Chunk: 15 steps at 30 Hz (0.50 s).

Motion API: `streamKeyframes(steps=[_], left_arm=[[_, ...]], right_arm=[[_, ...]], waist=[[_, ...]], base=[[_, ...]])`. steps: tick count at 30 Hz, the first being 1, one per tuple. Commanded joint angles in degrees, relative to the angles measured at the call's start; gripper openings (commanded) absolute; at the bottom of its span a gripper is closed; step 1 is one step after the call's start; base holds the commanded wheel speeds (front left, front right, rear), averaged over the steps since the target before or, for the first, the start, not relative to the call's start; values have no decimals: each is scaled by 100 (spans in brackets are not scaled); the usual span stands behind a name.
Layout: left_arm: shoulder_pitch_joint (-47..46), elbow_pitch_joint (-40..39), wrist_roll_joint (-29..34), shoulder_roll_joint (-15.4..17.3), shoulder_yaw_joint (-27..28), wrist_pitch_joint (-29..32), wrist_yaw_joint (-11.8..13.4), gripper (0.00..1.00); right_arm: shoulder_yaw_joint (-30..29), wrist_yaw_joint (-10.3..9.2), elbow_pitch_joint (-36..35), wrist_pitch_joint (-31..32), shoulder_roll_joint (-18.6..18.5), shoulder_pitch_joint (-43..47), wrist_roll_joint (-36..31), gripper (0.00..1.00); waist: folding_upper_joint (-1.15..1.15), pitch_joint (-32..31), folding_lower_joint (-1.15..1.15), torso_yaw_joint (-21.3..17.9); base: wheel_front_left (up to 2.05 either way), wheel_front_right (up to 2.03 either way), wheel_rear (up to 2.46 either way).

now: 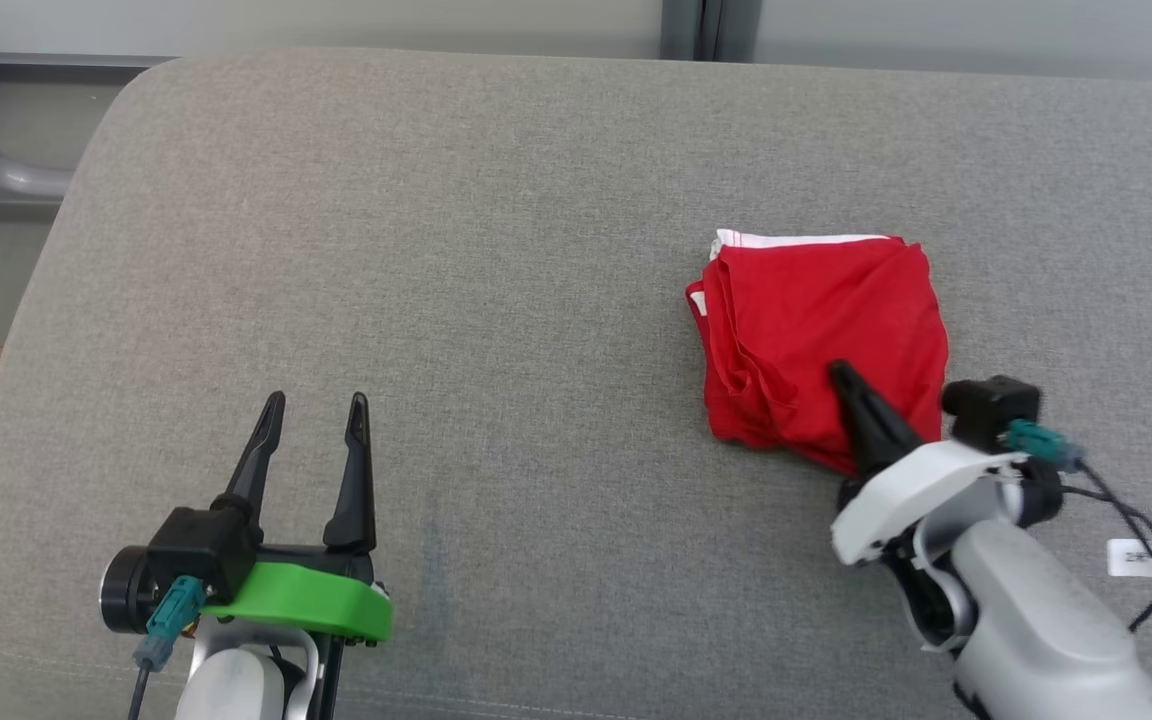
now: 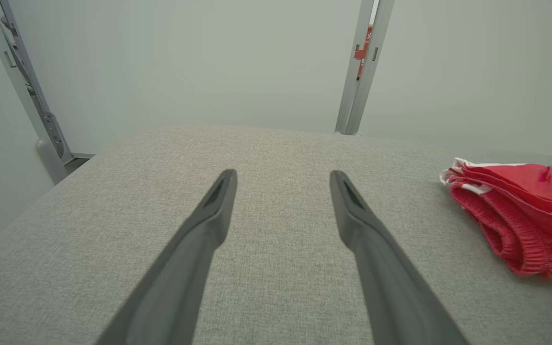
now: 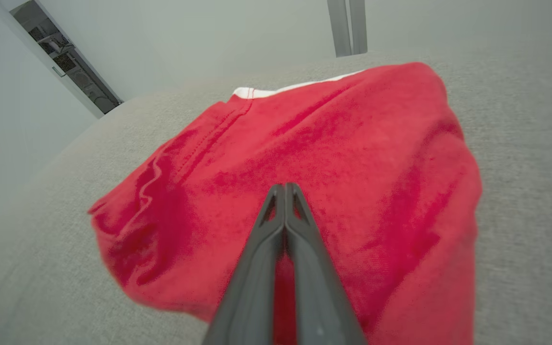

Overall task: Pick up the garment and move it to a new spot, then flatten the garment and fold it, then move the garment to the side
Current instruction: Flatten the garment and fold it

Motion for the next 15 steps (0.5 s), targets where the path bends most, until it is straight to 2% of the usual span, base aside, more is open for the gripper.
streamKeyframes(steps=[1,5,9,12,15], left_arm=[[-99,10,61,8,1,-1,-27,100],[-92,25,59,8,-10,-1,-29,100],[-99,51,36,8,-41,0,-3,100],[-78,63,30,8,-41,-1,11,100],[-11,62,66,8,3,0,17,100]], right_arm=[[105,2,-5,-24,88,-57,-117,0],[411,2,-24,-24,428,-65,-242,0],[644,1,-24,-24,601,-84,-359,0],[582,1,-117,-24,692,-17,-336,0],[420,1,-369,-24,619,64,-494,0]], waist=[[0,20,0,30],[0,34,0,49],[0,12,0,49],[0,-48,0,-1],[0,-135,0,-108]], base=[[0,0,0],[0,0,0],[0,0,0],[0,0,0],[0,0,0]])
